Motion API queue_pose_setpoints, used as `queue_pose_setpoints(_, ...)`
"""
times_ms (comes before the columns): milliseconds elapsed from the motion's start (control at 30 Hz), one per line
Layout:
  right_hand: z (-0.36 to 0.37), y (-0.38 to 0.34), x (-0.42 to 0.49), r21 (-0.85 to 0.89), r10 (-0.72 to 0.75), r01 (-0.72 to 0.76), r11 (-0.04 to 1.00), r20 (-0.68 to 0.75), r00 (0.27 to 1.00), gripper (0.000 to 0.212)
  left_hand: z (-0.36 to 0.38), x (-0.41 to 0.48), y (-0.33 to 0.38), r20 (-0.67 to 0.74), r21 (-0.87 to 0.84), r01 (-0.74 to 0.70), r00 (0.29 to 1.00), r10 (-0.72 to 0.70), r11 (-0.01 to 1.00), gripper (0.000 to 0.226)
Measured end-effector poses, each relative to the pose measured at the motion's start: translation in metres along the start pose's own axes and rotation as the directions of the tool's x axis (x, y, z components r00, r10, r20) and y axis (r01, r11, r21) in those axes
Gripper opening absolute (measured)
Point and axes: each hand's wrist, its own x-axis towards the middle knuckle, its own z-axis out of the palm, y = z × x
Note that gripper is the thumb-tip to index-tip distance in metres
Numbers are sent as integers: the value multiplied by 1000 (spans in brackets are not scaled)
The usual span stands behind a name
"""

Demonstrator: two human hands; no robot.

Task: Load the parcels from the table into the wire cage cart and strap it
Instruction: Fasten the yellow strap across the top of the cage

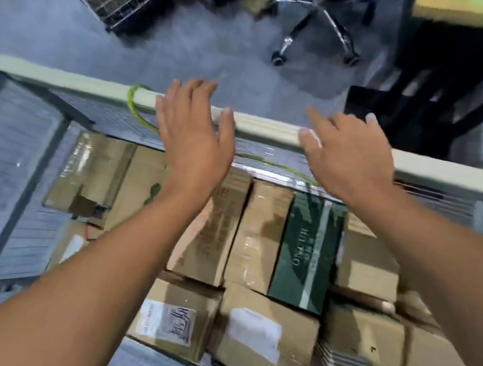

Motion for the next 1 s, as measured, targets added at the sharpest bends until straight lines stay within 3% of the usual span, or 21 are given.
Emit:
queue_pose_setpoints(167, 14, -2, 7, -79, 82, -81, 994, 4, 997, 83, -19, 59, -90, 118, 262, 96, 984, -131, 960, 57)
queue_pose_setpoints(300, 2, -27, 4, -103, 226, -219, 970, 66, 972, 75, -26, 113, -123, 401, 465, 159, 840, -367, 871, 73)
queue_pose_setpoints(367, -2, -67, 24, -33, 173, -172, 985, 41, 984, 61, -20, 123, -131, 454, 458, 168, 800, -392, 873, 72)
queue_pose_setpoints(467, 14, -138, 66, 104, -7, -2, 995, 84, 996, 55, -8, 131, -126, 479, 342, 219, 796, -370, 914, 67)
queue_pose_setpoints(567, 31, -166, 79, 39, 20, -24, 999, 108, 994, 63, -5, 133, -126, 435, 69, 318, 843, -316, 945, 63)
queue_pose_setpoints(600, 34, -164, 77, -8, 21, -21, 1000, 77, 997, 65, -8, 131, -125, 432, -116, 377, 852, -295, 919, 60)
queue_pose_setpoints(700, 33, -157, 75, -9, -22, 23, 1000, 91, 996, 69, -29, 119, -118, 414, -600, 480, 871, -265, 640, 47)
queue_pose_setpoints(767, 28, -158, 80, 23, -13, 10, 1000, 152, 988, 69, -47, 107, -109, 371, -699, 461, 887, -274, 547, 36)
queue_pose_setpoints(800, 22, -159, 81, 54, -8, -2, 999, 187, 982, 68, -56, 97, -104, 341, -708, 438, 899, -275, 555, 29)
queue_pose_setpoints(900, -4, -167, 69, 393, -78, -34, 919, 264, 961, 64, -80, 58, -93, 270, -720, 399, 915, -301, 568, 16)
queue_pose_setpoints(1000, -30, -203, 46, 775, -259, -46, 631, 266, 928, 47, -98, 7, -90, 314, -701, 433, 901, -301, 566, 12)
